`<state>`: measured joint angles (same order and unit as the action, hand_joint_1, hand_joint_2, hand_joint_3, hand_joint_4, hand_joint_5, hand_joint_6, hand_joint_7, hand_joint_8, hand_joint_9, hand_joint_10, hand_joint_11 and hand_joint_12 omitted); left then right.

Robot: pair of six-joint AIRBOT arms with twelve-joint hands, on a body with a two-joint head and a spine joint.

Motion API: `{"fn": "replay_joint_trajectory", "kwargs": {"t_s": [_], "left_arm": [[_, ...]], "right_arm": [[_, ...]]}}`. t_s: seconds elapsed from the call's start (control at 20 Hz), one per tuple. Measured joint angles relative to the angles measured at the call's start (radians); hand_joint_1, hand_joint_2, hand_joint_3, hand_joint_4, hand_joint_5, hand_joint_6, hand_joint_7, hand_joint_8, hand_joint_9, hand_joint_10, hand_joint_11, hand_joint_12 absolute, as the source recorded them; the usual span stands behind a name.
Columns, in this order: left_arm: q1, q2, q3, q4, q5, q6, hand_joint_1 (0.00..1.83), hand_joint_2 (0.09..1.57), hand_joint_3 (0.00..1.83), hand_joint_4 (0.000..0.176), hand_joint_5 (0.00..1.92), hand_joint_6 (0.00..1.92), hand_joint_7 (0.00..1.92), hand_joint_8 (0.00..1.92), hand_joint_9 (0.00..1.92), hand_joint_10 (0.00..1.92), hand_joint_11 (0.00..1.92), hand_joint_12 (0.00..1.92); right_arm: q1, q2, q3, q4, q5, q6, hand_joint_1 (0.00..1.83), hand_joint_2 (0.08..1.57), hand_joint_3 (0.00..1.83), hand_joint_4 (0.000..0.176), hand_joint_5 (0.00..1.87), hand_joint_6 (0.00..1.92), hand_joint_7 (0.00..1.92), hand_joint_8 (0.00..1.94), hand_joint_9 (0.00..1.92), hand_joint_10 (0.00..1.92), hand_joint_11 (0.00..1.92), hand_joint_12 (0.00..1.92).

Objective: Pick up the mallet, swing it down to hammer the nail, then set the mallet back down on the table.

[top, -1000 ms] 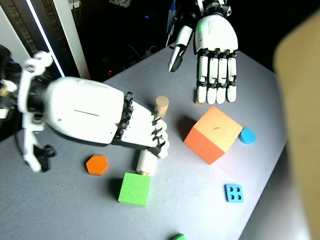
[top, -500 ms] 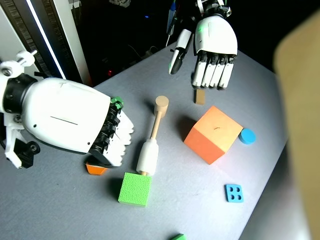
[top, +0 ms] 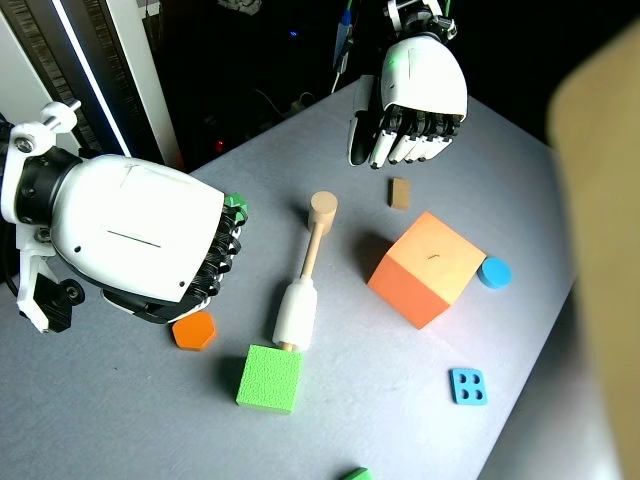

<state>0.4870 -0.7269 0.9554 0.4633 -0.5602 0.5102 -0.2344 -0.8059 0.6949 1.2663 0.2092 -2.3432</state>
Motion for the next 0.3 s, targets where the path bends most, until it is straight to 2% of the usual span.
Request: {"fn": "replay_joint_trajectory", "kwargs": {"t_s": [0.05, 0.1, 0.15, 0.25, 0.3], "left_arm": [[0.001, 0.0, 0.0, 0.0, 0.0, 0.0, 0.86, 1.47, 0.02, 0.113, 1.4, 1.92, 1.53, 1.92, 1.59, 1.92, 1.62, 1.92], [0.003, 0.0, 0.0, 0.0, -0.005, 0.0, 0.88, 1.44, 0.0, 0.007, 1.41, 1.92, 1.51, 1.92, 1.56, 1.92, 1.58, 1.92], [0.01, -0.001, 0.0, -0.001, -0.01, 0.0, 0.93, 1.43, 0.0, 0.0, 1.45, 1.92, 1.53, 1.92, 1.56, 1.92, 1.57, 1.92], [0.02, -0.001, 0.0, 0.001, -0.013, -0.004, 0.99, 1.42, 0.0, 0.0, 1.45, 1.92, 1.52, 1.92, 1.56, 1.92, 1.54, 1.92], [0.024, -0.001, 0.0, 0.0, -0.016, -0.004, 1.02, 1.4, 0.0, 0.064, 1.45, 1.92, 1.52, 1.92, 1.56, 1.92, 1.53, 1.92]], "right_arm": [[-0.002, -0.003, 0.0, 0.0, 0.004, -0.003, 0.97, 1.44, 0.01, 0.0, 1.52, 1.92, 1.67, 1.94, 1.76, 1.92, 1.82, 1.92], [-0.005, -0.003, 0.0, 0.001, 0.004, -0.003, 0.97, 1.44, 0.01, 0.0, 1.51, 1.92, 1.66, 1.94, 1.75, 1.92, 1.81, 1.92], [-0.007, -0.003, 0.0, 0.002, 0.004, -0.006, 0.97, 1.45, 0.01, 0.0, 1.52, 1.92, 1.67, 1.94, 1.76, 1.92, 1.82, 1.92], [-0.007, -0.004, 0.0, 0.002, 0.008, -0.008, 0.98, 1.44, 0.01, 0.0, 1.54, 1.92, 1.68, 1.94, 1.77, 1.92, 1.84, 1.92], [-0.007, -0.007, 0.0, 0.001, 0.014, -0.008, 0.98, 1.44, 0.01, 0.0, 1.51, 1.92, 1.66, 1.94, 1.76, 1.92, 1.83, 1.92]]}}
